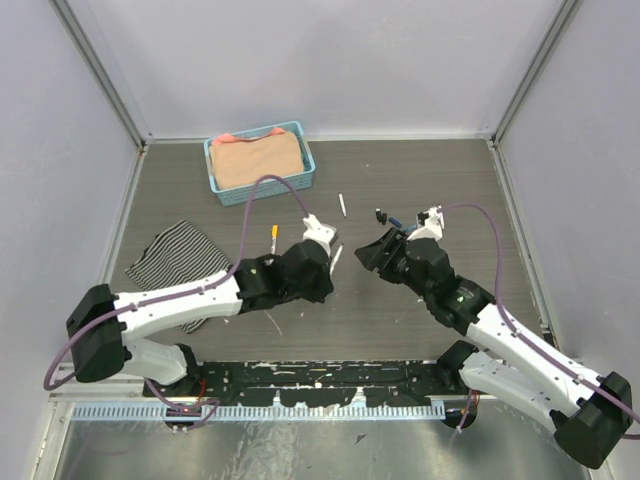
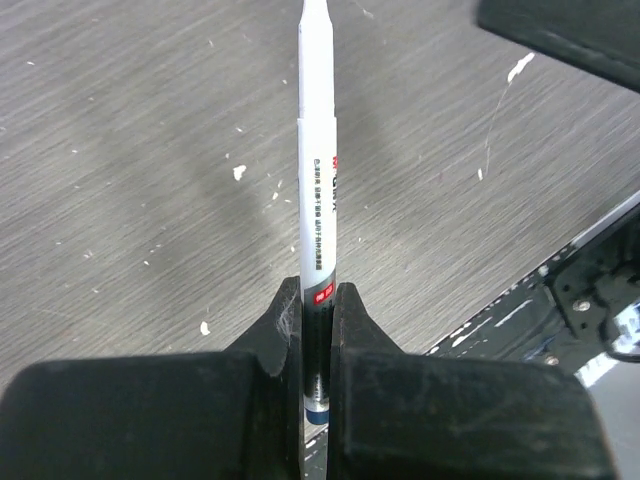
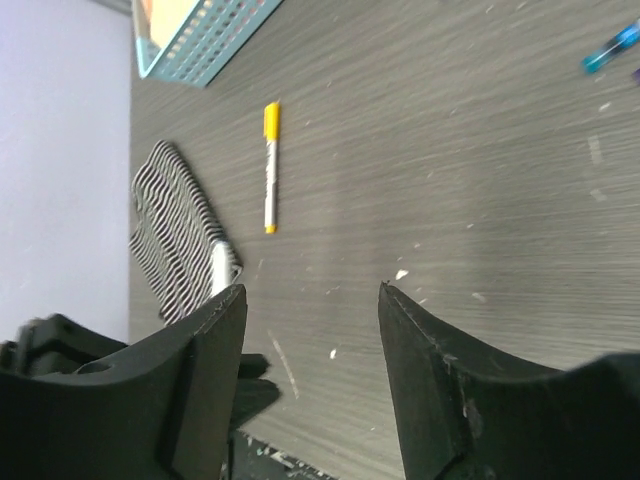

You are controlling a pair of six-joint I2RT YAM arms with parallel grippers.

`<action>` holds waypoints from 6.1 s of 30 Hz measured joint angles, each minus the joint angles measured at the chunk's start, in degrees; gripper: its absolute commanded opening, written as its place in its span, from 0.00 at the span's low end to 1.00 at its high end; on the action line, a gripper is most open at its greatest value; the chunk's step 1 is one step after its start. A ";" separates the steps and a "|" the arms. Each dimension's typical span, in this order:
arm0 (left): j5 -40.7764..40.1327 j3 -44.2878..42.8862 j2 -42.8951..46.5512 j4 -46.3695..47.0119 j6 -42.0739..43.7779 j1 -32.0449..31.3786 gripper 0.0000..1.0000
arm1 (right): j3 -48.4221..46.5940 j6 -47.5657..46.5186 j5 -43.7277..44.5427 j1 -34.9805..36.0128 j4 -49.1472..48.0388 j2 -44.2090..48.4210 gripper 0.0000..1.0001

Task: Insert the pens into the pen caps
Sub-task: Pick up the pen from the center of the board, then pick up the pen cap from the center of the board, then place the pen cap at the center of the board.

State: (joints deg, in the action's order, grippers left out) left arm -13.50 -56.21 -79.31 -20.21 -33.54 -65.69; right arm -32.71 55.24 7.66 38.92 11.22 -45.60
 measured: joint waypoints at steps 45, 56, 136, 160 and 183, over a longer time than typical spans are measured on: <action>7.82 -38.12 11.26 -24.68 -8.52 16.59 0.00 | -27.65 -31.15 -4.33 -28.70 9.44 -42.25 0.63; 8.72 -31.19 12.09 -23.45 -6.84 16.63 0.00 | -35.15 -36.57 -8.52 -30.64 9.09 -53.22 0.59; 10.82 -22.75 7.08 -24.24 0.98 20.20 0.00 | -49.22 -46.95 -1.07 -27.26 19.02 -67.28 0.18; -0.90 -22.75 9.81 -32.98 10.05 21.42 0.00 | -23.85 -37.86 1.01 2.32 17.92 -44.48 0.19; -6.64 -21.84 15.21 -36.28 11.41 21.46 0.00 | -18.53 -33.38 1.11 15.72 16.02 -46.58 0.49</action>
State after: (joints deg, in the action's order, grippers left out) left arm -20.14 -78.04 -64.10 -56.49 -22.13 -44.23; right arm -51.24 21.87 8.78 54.63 27.24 -92.18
